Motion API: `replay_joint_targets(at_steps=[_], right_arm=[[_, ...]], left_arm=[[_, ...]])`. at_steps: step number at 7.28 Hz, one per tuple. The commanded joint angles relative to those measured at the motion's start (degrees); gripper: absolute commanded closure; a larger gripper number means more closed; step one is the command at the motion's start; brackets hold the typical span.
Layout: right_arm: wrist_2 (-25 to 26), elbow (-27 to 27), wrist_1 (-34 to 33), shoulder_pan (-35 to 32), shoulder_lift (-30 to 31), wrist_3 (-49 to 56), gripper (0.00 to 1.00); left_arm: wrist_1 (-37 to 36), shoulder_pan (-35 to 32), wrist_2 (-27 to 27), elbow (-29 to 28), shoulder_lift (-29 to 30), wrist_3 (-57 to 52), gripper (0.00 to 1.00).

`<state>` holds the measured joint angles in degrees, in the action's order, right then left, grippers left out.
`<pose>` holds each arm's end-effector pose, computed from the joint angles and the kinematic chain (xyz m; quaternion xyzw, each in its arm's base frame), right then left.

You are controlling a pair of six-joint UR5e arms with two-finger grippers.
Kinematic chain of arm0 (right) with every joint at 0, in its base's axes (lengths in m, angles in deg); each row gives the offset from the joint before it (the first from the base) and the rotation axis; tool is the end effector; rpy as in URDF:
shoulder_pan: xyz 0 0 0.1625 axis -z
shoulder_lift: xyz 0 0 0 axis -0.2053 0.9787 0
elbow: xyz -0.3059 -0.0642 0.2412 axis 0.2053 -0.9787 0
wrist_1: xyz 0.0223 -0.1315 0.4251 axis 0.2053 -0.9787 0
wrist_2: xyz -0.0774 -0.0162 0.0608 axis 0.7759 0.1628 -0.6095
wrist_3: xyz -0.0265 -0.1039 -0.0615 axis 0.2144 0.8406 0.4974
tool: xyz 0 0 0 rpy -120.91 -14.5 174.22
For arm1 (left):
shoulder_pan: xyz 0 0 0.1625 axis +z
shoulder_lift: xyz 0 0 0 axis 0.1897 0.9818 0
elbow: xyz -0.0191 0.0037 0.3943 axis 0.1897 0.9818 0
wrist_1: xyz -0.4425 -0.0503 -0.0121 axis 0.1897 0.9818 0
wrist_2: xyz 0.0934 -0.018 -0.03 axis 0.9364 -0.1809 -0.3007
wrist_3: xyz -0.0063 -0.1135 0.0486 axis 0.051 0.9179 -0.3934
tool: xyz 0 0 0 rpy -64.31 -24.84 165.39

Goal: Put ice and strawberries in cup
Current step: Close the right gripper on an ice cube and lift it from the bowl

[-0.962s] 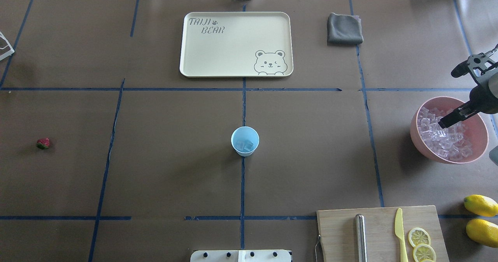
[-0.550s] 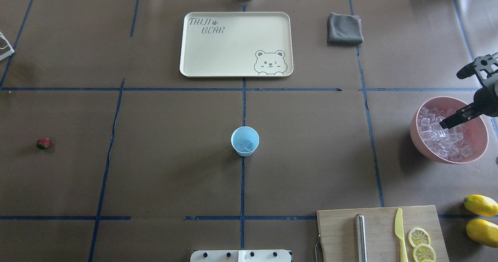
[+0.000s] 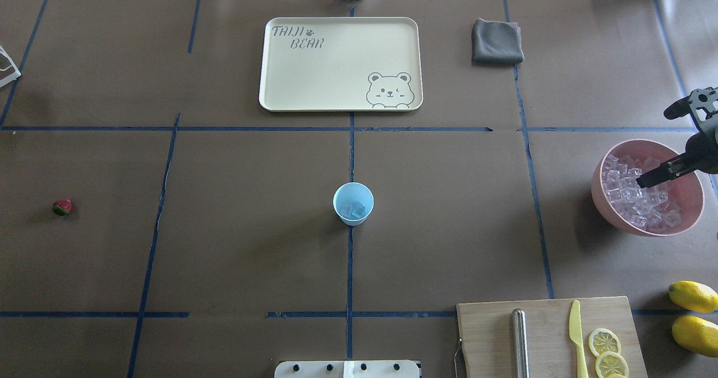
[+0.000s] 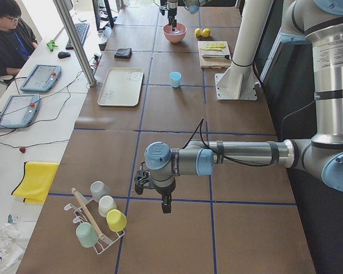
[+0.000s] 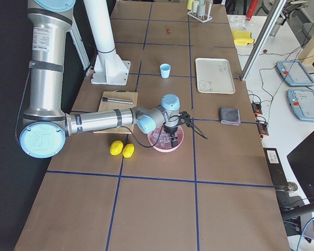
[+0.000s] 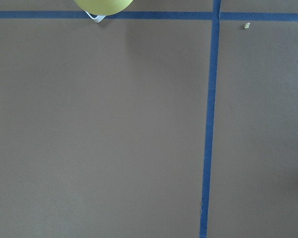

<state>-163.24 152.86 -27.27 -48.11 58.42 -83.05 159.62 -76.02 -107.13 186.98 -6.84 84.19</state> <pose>-0.2048 -0.4809 0.5564 0.0976 -0.3630 -0.1488 0.9146 -0.0272 -0.4560 0.6600 -0.0388 0.3527 -0.0023 0.9349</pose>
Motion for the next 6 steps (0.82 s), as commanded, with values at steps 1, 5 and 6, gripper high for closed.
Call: replay_joint_targets(at_steps=[1,5,6], right_arm=[[0.0,0.5,0.3,0.0,-0.2,-1.9,0.06],[0.5,0.3,0.2,0.0,0.0,-1.9,0.08],[0.5,0.1,0.2,0.1,0.1,-1.9,0.08]], left_arm=[[-0.1,0.0,0.0,-0.1,0.0,0.0,0.0],[-0.1,0.0,-0.1,-0.2,0.0,0.0,0.0],[-0.1,0.0,0.0,-0.2,0.0,0.0,0.0]])
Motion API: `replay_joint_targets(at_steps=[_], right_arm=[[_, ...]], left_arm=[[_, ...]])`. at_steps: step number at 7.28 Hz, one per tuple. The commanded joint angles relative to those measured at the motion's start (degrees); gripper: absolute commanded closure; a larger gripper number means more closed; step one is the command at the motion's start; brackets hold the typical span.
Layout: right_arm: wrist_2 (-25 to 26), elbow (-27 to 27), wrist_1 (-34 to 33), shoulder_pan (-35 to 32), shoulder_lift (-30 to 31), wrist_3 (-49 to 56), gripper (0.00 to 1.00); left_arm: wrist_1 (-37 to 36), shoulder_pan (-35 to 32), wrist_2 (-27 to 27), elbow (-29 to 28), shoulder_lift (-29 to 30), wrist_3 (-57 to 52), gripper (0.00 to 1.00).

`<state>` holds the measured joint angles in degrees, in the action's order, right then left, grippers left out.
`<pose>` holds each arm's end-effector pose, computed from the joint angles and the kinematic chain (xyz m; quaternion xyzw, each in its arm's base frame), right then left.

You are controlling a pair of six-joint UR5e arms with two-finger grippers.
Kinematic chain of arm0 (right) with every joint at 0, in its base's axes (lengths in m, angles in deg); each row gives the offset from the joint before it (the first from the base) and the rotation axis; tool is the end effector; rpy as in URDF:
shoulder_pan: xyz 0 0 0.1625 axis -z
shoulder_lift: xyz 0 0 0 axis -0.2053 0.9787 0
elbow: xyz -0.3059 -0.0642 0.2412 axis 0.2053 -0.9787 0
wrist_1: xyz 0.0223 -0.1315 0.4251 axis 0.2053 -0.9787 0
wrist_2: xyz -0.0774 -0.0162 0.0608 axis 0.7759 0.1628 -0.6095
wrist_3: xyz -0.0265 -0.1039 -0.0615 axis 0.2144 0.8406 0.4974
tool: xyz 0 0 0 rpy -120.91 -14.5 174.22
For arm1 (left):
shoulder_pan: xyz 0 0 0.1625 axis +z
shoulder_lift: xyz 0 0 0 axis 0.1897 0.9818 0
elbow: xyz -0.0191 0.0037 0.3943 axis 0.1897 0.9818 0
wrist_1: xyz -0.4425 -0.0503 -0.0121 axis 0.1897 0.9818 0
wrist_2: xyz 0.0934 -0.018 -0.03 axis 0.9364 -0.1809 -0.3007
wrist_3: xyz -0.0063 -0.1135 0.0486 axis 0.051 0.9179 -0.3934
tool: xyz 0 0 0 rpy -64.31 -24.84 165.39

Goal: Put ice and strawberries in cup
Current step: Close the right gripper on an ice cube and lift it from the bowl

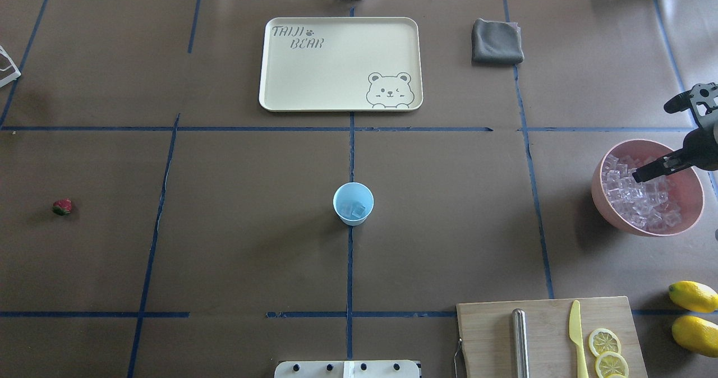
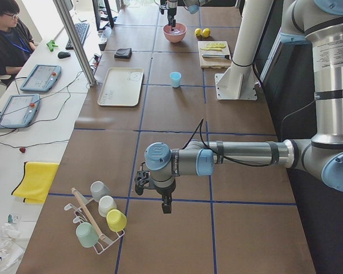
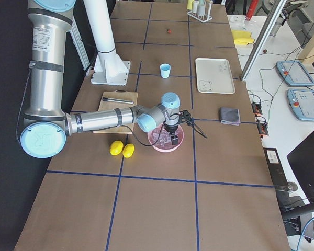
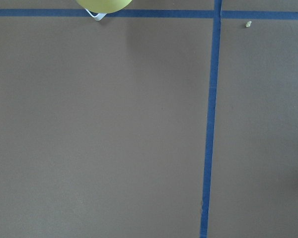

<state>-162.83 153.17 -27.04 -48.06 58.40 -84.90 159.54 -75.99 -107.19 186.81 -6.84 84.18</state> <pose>-0.2048 -0.4815 0.5531 0.0975 -0.3634 -0.1349 0.9166 -0.0269 -0.4555 0.6616 -0.0410 0.3531 -0.0028 0.9347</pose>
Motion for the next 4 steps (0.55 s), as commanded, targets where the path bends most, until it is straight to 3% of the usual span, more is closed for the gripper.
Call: replay_joint_targets(at_steps=[1,3,4], right_arm=[[0.0,-0.3,0.0,0.3,0.1,0.0,0.08],[0.0,-0.3,0.0,0.4,0.4,0.0,0.09],[0.0,-0.3,-0.1,0.4,0.5,0.0,0.28]], left_arm=[[0.0,0.0,0.0,0.1,0.0,0.0,0.0],[0.0,0.0,0.0,0.0,0.0,0.0,0.0],[0.0,0.0,0.1,0.1,0.0,0.0,0.0]])
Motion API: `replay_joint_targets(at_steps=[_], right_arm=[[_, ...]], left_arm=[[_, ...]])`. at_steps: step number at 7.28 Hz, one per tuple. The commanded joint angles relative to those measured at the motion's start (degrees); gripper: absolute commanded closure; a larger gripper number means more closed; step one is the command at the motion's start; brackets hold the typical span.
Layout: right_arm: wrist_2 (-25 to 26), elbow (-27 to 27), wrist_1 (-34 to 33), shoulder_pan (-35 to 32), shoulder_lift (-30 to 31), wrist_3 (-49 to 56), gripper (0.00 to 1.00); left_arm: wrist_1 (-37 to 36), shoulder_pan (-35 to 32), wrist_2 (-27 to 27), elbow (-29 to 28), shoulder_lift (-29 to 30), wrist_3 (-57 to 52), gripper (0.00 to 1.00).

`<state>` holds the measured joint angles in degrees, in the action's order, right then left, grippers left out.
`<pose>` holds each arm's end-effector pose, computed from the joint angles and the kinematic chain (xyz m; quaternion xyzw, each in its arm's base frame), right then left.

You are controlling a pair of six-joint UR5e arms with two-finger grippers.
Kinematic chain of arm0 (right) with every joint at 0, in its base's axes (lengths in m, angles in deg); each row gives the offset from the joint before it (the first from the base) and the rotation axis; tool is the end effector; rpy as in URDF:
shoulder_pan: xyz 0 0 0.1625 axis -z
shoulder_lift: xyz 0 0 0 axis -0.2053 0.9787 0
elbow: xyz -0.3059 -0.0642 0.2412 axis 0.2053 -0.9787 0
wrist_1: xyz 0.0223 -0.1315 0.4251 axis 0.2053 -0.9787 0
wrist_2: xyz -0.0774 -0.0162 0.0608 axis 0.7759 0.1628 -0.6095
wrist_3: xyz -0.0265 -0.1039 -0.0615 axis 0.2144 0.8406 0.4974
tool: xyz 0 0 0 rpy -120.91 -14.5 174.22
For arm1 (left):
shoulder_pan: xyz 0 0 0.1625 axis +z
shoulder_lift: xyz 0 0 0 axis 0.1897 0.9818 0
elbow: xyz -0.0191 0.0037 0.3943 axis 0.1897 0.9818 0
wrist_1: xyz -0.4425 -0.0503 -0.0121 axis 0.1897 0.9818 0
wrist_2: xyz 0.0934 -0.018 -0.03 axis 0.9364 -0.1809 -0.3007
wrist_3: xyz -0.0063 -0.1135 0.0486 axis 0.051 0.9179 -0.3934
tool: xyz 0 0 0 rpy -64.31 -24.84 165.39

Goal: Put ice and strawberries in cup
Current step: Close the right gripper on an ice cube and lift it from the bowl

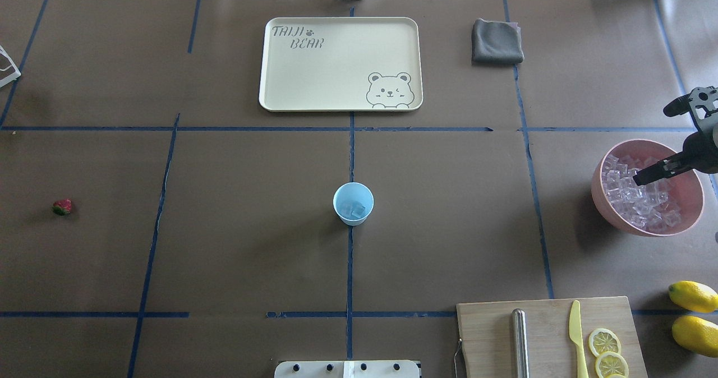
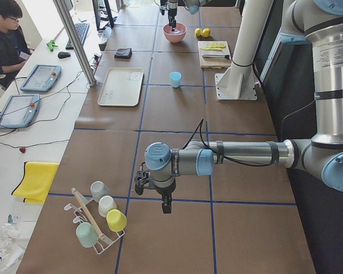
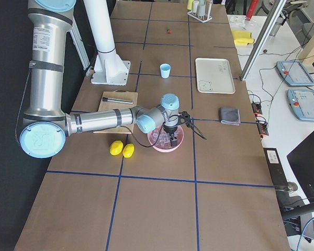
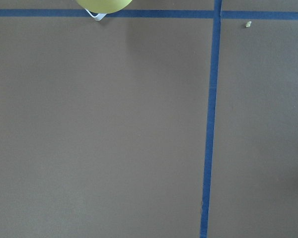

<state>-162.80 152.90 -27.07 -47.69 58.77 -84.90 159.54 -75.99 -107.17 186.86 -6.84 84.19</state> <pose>-0.2066 -0.4780 0.5592 0.0914 -0.3615 -0.1362 0.9178 -0.0269 -0.4556 0.6612 -0.0406 0.3530 -0.0027 0.9348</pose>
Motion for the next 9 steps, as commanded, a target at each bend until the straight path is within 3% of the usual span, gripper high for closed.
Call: replay_joint_targets(at_steps=[1,2,7,9], right_arm=[[-0.1,0.0,0.0,0.0,0.3,0.0,0.8],[-0.1,0.2,0.0,0.0,0.3,0.0,0.98],[-0.2,0.5,-0.2,0.0,0.2,0.0,1.0],[-0.8,3.1,-0.7,-2.0,0.1,0.1,1.0]], left_arm=[[0.0,0.0,0.0,0.0,0.0,0.0,0.0],[0.0,0.0,0.0,0.0,0.0,0.0,0.0],[0.0,0.0,0.0,0.0,0.0,0.0,0.0],[0.0,0.0,0.0,0.2,0.0,0.0,0.0]])
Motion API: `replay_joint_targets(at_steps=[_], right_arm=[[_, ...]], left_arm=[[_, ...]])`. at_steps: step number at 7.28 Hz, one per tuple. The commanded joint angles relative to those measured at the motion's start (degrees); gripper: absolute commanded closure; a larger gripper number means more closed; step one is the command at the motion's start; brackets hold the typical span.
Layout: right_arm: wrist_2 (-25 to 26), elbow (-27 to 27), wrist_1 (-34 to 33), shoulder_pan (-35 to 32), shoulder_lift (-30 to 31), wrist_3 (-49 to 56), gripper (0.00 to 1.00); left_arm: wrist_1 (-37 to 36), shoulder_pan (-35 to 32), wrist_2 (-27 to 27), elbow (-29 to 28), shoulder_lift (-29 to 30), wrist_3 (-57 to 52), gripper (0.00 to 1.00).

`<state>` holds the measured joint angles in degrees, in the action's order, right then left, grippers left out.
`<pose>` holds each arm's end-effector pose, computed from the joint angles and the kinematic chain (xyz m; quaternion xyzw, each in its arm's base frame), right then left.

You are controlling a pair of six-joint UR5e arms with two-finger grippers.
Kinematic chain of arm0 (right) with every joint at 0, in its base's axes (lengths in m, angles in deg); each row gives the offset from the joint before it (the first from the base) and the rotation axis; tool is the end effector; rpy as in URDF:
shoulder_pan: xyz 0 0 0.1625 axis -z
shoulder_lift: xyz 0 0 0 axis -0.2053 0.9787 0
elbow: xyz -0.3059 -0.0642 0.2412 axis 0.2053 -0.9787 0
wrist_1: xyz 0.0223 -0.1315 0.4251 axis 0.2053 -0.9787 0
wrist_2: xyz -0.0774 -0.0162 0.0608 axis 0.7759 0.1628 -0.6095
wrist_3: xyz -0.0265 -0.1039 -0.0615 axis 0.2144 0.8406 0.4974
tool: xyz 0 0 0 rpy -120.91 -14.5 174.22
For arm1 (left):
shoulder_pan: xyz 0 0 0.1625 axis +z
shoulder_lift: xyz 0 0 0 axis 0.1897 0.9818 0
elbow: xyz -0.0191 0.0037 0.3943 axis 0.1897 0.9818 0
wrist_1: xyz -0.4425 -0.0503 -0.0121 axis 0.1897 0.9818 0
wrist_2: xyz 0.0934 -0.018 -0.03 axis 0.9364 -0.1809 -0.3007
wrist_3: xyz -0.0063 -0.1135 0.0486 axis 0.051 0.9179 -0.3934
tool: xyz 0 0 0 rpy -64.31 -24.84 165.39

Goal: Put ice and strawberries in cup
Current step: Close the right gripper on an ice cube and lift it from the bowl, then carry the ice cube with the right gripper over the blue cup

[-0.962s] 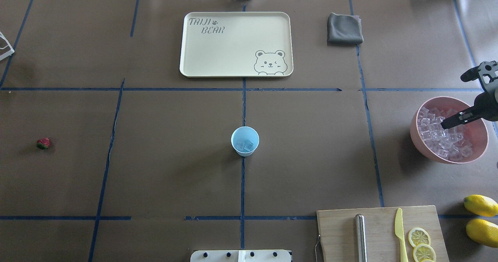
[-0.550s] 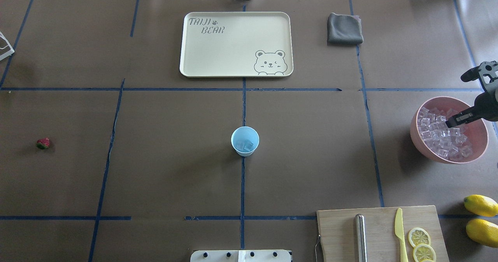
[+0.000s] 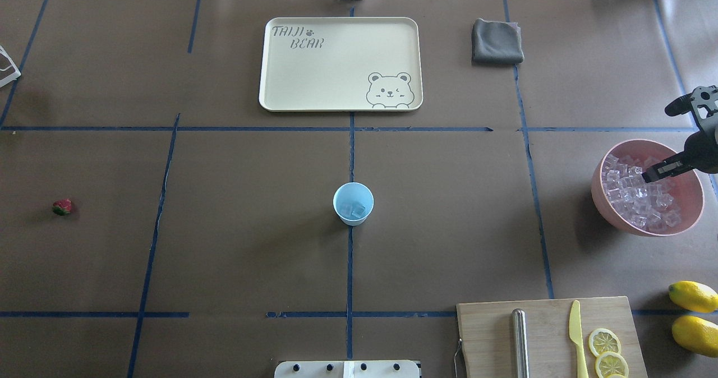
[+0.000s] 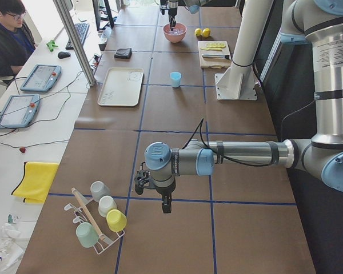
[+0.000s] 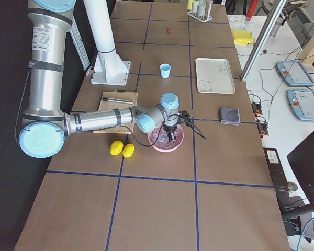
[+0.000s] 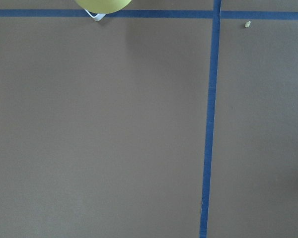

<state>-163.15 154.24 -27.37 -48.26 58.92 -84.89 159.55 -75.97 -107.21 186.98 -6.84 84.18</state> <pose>-0.2016 -0.4784 0.5478 0.0985 -0.3661 -0.1345 0.9155 -0.0267 -0.4559 0.6600 -0.0396 0.3533 -0.0020 0.9347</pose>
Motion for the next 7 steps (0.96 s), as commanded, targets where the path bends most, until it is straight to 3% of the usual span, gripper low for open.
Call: replay_joint_targets(at_steps=[1,3,5,7], right_arm=[[-0.6,3.6,-0.4,-3.1,-0.1,0.2,1.0],[-0.7,8.1,-3.9,-5.5,-0.6,0.1,1.0],[-0.4,10.0,-10.5,-5.3,-5.5,-1.2,1.0],[0.0,9.9,-14.1,-0.8,-13.7,-13.3,1.0]], left_arm=[[0.0,0.1,0.0,0.2,0.0,0.0,0.0],[-0.1,0.1,0.0,0.2,0.0,0.0,0.0],[-0.2,0.1,0.0,0.2,0.0,0.0,0.0],[-0.4,0.1,0.0,0.2,0.0,0.0,0.0]])
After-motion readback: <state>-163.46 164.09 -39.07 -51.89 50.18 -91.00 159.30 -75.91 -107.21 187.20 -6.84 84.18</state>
